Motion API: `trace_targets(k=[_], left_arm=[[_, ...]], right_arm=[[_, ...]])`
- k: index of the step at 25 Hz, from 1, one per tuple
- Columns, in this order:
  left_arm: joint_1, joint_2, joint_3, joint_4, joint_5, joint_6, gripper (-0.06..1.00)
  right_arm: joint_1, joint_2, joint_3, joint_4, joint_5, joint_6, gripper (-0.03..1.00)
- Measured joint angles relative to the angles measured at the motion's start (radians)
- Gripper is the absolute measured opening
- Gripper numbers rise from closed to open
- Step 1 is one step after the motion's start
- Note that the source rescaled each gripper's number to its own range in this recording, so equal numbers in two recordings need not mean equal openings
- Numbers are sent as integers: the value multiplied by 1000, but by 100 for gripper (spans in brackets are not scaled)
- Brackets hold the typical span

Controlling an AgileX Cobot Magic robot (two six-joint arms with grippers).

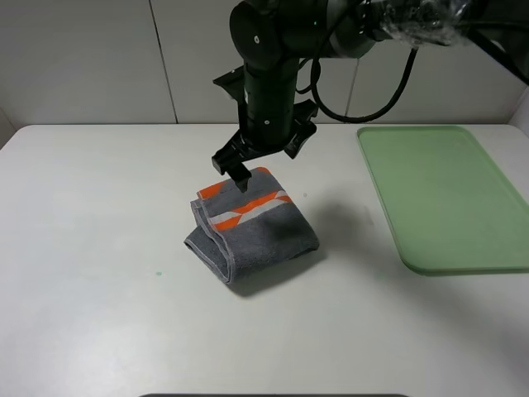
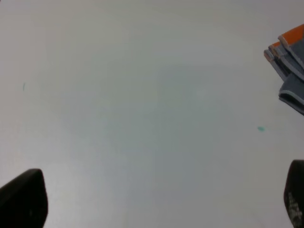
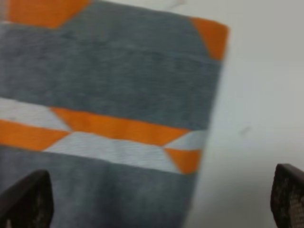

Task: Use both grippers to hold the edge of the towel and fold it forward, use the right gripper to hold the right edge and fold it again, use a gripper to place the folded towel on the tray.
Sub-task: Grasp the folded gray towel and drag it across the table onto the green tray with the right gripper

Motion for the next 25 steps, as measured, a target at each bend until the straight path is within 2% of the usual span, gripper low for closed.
trace_targets(k=[8, 25], left_arm=[[0, 0, 0, 0, 0, 0, 100], [0, 0, 0, 0, 0, 0, 100]], right_arm=[[-45, 17, 0, -4, -15, -46, 100], [-45, 180, 0, -72, -8, -48, 100]])
